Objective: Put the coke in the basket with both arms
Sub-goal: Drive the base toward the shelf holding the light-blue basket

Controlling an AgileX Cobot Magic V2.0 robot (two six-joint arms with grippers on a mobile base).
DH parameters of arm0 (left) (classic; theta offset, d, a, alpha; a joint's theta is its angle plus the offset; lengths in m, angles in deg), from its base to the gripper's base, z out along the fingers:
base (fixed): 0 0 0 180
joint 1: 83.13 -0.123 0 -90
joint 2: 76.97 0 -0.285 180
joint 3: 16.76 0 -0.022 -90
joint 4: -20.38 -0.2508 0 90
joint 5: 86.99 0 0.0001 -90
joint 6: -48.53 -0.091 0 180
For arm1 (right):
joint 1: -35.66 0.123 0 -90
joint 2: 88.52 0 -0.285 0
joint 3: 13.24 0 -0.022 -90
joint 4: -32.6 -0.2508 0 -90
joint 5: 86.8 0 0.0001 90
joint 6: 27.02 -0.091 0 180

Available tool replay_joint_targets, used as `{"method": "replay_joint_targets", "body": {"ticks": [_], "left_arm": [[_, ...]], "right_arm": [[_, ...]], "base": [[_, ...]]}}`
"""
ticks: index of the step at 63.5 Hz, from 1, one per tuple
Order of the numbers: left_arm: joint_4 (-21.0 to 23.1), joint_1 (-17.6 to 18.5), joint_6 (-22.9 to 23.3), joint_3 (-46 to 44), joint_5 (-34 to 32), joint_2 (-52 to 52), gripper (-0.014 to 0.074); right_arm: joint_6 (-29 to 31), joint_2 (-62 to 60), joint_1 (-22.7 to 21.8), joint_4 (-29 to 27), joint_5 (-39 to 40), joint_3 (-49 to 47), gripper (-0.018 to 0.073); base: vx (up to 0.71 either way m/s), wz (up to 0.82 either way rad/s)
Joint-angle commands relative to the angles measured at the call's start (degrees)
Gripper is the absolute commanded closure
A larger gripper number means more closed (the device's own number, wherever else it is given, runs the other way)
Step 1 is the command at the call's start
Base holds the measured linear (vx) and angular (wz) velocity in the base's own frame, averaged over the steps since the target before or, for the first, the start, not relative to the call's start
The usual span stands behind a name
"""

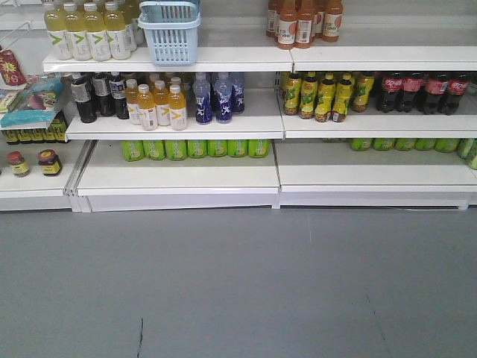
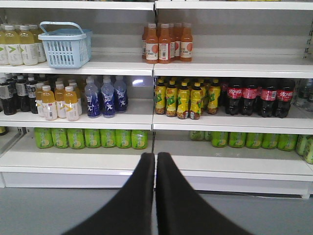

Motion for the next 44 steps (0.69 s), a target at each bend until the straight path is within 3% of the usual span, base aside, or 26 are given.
{"method": "replay_joint_targets", "body": {"ticks": [1,44], "left_arm": [[0.78,-0.11,0.52,-0.07,-4.29,1.07,0.0602],[0.78,-0.11,0.52,-0.07,-4.29,1.07,0.0602]], "right_arm": [[0.41,-1.01,-0.18,0.66,4.19,0.62,0.0564],[0.41,-1.01,-0.18,0.66,4.19,0.62,0.0564]], "base": [[0.00,0.00],[0.00,0.00]]}}
